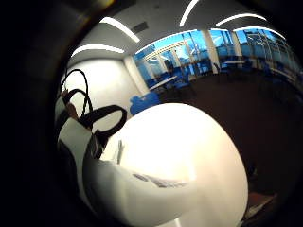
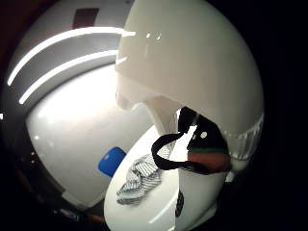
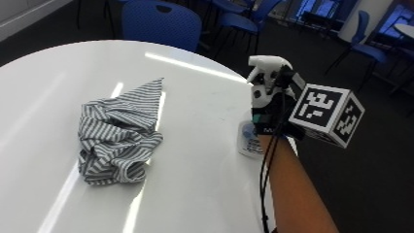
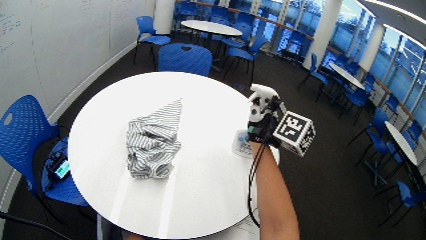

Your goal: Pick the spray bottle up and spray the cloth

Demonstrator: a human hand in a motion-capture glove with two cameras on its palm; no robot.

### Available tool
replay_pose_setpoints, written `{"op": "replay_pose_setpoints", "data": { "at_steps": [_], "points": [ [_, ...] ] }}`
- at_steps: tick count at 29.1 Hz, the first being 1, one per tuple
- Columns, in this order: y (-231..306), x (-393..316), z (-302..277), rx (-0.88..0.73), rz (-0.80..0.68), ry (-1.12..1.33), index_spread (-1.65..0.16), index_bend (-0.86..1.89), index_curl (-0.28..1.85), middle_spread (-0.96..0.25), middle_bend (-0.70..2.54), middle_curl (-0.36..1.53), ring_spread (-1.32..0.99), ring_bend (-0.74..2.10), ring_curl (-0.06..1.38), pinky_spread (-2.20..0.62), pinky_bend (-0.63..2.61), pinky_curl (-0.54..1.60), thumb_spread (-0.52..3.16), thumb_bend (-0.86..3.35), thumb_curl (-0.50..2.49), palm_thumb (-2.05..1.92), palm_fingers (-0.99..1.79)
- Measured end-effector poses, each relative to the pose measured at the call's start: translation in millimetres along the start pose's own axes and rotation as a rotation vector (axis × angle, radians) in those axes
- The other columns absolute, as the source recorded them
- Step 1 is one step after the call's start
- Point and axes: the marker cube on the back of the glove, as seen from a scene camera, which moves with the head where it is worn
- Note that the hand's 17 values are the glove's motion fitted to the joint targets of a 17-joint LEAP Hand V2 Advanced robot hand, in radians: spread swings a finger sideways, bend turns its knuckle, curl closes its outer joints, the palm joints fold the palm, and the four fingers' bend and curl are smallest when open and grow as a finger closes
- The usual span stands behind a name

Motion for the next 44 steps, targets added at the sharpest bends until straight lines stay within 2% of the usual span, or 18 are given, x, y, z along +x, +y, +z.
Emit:
{"op": "replay_pose_setpoints", "data": {
  "at_steps": [7, 15, 32, 44],
  "points": [
    [2, -21, 0, -0.025, -0.297, 0.221, -0.29, 0.15, 0.36, -0.24, 0.63, 0.57, -0.24, 0.79, 0.48, -0.33, 0.63, 0.42, 1.12, -0.01, 0.56, 0.8, 1.32],
    [-6, -47, -3, -0.066, -0.488, 0.332, -0.29, 0.14, 0.37, -0.24, 0.65, 0.57, -0.23, 0.81, 0.48, -0.33, 0.59, 0.41, 1.12, -0.02, 0.57, 0.8, 1.34],
    [-7, -113, 19, -0.099, -1.032, 0.607, -0.29, 0.15, 0.4, -0.24, 0.68, 0.57, -0.23, 0.84, 0.47, -0.33, 0.57, 0.4, 1.11, -0.02, 0.58, 0.77, 1.35],
    [35, -143, 54, -0.18, -1.26, 0.596, -0.3, 0.15, 0.41, -0.23, 0.69, 0.56, -0.23, 0.84, 0.47, -0.34, 0.57, 0.4, 1.1, -0.02, 0.58, 0.76, 1.35]
  ]
}}
